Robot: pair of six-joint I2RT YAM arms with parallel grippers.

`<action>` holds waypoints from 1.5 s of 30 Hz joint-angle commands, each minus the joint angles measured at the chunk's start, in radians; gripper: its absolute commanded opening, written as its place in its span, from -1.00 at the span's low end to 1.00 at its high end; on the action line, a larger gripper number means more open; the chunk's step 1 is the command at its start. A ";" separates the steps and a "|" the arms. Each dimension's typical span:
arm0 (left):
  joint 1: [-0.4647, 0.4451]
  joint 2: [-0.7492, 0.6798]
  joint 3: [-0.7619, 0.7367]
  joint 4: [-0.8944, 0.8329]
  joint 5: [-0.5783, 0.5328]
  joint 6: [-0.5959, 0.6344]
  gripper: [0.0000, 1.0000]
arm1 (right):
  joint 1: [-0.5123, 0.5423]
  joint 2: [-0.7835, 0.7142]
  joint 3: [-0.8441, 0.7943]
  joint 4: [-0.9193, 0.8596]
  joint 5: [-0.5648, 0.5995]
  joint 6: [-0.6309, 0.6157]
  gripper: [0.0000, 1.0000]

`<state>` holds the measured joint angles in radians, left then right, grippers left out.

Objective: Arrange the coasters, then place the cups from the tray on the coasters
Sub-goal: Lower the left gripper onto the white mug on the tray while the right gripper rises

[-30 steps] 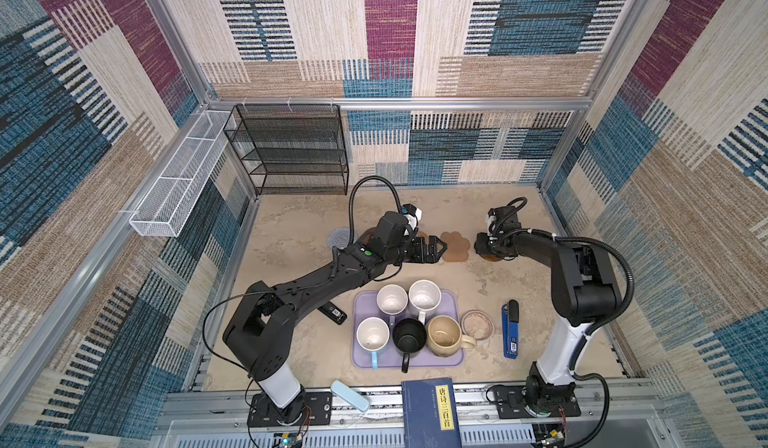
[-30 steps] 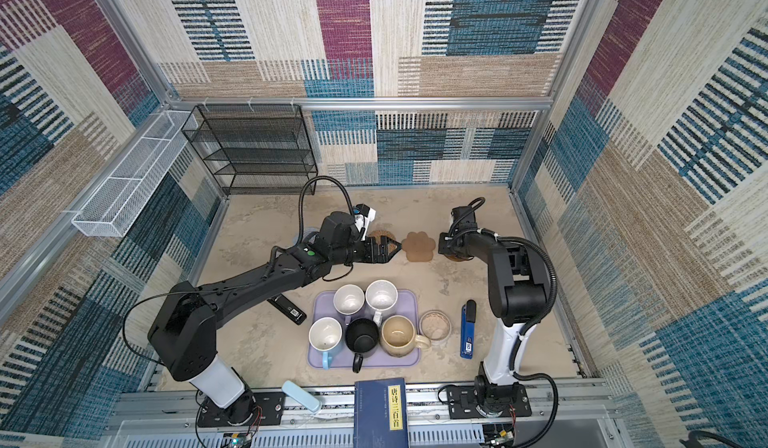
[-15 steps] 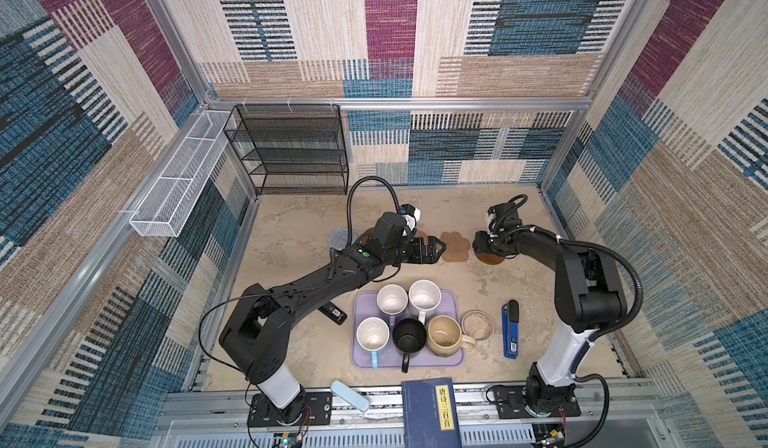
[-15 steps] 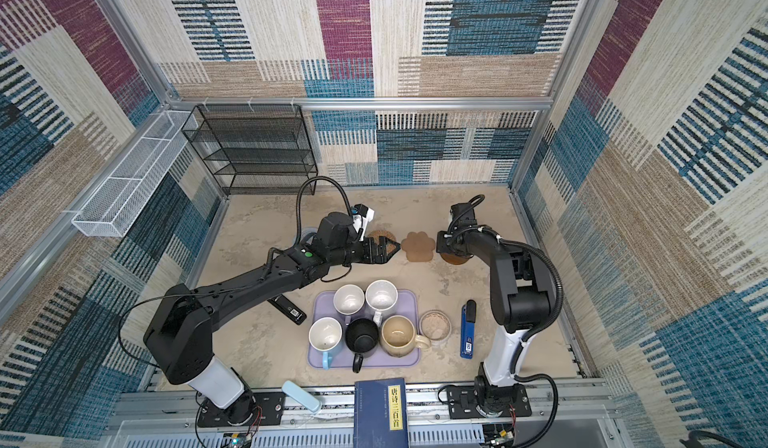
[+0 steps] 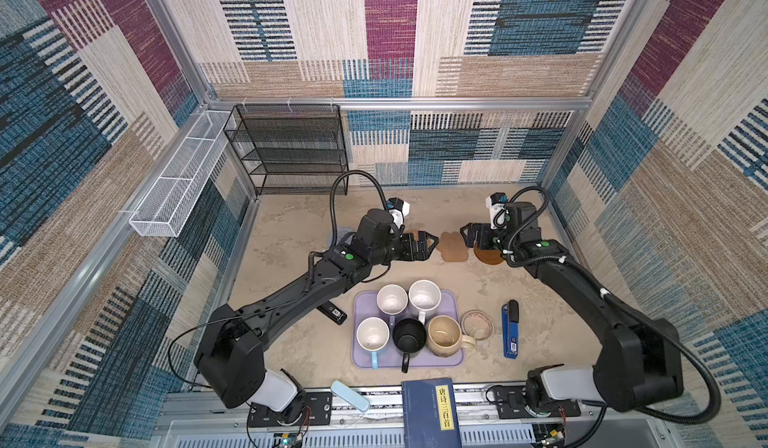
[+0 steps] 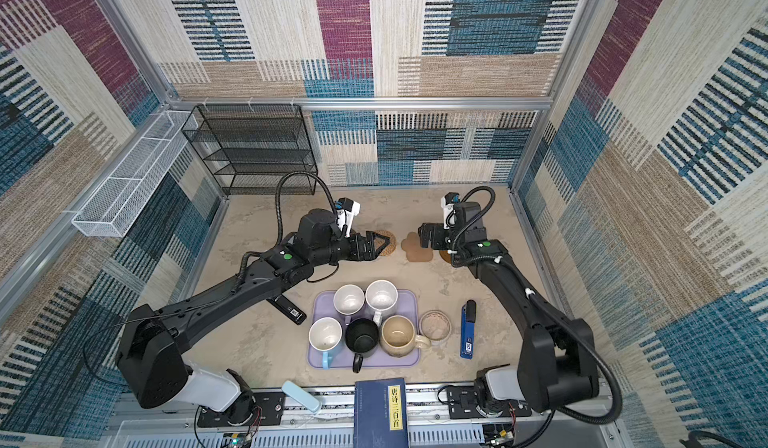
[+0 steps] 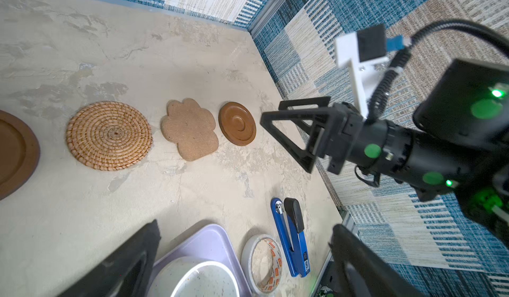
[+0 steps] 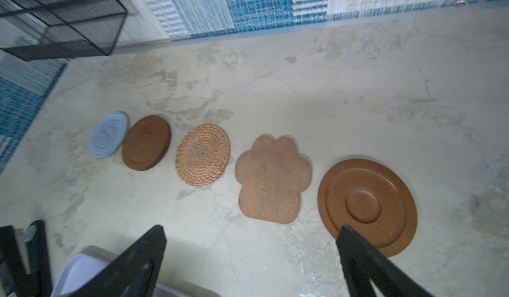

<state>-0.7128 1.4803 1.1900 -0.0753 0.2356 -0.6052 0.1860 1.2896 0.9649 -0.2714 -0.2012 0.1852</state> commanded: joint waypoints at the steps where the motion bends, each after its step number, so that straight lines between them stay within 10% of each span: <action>1: 0.001 -0.019 0.005 -0.051 0.032 0.034 1.00 | 0.003 -0.087 -0.066 0.159 -0.123 0.058 0.99; 8: 0.009 -0.103 -0.023 -0.135 0.064 0.066 1.00 | 0.001 -0.183 -0.166 0.251 -0.154 0.214 1.00; 21: 0.031 -0.268 -0.037 -0.583 -0.143 0.006 0.80 | 0.056 -0.189 -0.294 0.443 -0.665 0.100 0.97; 31: -0.094 -0.116 -0.009 -0.766 -0.261 -0.078 0.23 | 0.184 -0.134 -0.264 0.383 -0.492 0.037 0.95; 45: -0.207 0.041 -0.007 -0.828 -0.336 -0.153 -0.07 | 0.184 -0.103 -0.259 0.363 -0.431 0.041 0.96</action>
<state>-0.9134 1.5146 1.1870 -0.8814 -0.0753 -0.7197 0.3691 1.1816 0.7067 0.0811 -0.6605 0.2310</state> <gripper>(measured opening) 0.469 0.983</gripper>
